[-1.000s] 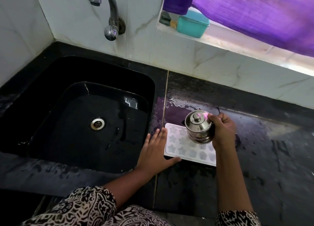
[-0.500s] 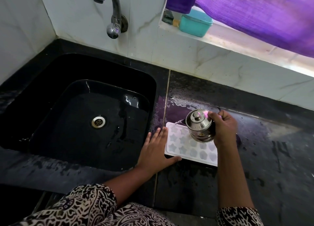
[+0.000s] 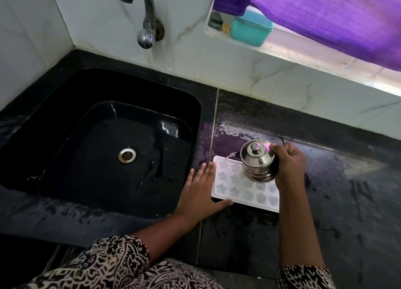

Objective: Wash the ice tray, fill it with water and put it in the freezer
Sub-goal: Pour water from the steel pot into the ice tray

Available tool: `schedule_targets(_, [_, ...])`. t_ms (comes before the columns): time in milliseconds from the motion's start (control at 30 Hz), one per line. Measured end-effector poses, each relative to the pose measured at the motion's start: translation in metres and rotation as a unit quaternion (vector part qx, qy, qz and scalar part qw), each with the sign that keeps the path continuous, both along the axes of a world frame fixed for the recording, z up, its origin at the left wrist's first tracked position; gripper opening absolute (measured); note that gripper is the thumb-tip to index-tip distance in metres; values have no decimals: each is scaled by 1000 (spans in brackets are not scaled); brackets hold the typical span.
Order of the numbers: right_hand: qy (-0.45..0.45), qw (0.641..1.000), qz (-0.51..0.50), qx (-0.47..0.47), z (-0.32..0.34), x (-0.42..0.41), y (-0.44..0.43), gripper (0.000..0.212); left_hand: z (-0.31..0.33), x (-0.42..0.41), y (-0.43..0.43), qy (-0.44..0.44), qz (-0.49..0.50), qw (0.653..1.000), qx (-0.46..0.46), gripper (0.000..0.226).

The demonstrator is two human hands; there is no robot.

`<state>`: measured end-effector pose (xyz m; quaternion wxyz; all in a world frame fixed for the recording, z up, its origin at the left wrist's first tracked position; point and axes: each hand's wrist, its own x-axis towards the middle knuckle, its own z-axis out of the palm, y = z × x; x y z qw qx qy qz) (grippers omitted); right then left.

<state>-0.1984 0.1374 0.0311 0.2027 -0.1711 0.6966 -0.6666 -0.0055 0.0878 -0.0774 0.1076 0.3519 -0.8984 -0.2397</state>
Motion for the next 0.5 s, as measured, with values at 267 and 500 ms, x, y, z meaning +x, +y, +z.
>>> schedule_targets(267, [-16, 1000, -8, -13, -3, -4, 1, 33, 1, 0, 0, 1, 3, 1000, 2, 113])
schedule_targets(500, [-101, 987, -20, -122, -1, -10, 5, 48, 0, 0, 1, 5, 2, 1000, -1, 114])
